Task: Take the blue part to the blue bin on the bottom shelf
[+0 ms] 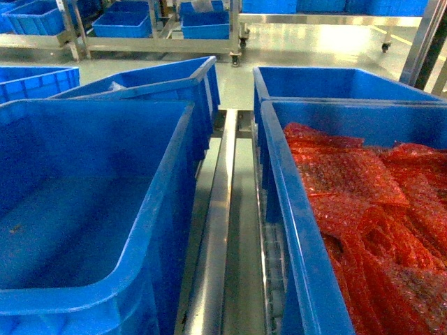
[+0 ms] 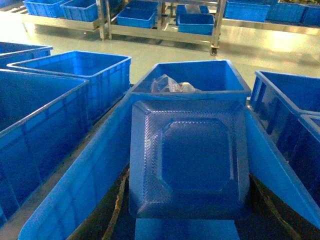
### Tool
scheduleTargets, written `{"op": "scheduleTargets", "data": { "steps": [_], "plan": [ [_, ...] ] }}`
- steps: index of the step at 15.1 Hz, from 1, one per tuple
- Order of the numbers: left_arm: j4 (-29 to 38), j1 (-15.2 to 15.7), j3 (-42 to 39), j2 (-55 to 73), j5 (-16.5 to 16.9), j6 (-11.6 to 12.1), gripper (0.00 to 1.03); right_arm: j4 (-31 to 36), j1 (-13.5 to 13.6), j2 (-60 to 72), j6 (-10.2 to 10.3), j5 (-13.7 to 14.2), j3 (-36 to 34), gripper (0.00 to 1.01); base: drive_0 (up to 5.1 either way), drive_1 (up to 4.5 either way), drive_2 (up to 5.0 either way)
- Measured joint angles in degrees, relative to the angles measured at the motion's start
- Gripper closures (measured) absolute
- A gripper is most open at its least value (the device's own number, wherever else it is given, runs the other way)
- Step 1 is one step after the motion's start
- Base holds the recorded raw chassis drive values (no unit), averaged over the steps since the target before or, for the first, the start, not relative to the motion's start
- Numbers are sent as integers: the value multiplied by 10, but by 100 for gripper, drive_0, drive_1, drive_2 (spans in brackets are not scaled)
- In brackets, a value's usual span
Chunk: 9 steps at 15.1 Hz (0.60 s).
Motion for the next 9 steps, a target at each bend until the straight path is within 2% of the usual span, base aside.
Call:
{"op": "scheduleTargets", "data": {
  "steps": [3,4,5,6,7,8,9],
  "plan": [
    [0,0,0,0,0,0,59,0,0,0,0,0,0,3,0,0,0],
    [-19,-12,4,6,-36,7,59,0,0,0,0,0,0,3,0,0,0],
    [-38,-49,10,31,-151,27,59,0,0,0,0,0,0,3,0,0,0],
    [-43,-53,10,41,-216,38,59,0,0,0,0,0,0,3,0,0,0],
    [-42,-52,10,40,-247,42,59,0,0,0,0,0,0,3,0,0,0],
    [-41,-51,10,33,-250,42,59,0,0,0,0,0,0,3,0,0,0],
    [-24,-36,10,41,-236,43,59,0,0,0,0,0,0,3,0,0,0]
  ]
}}
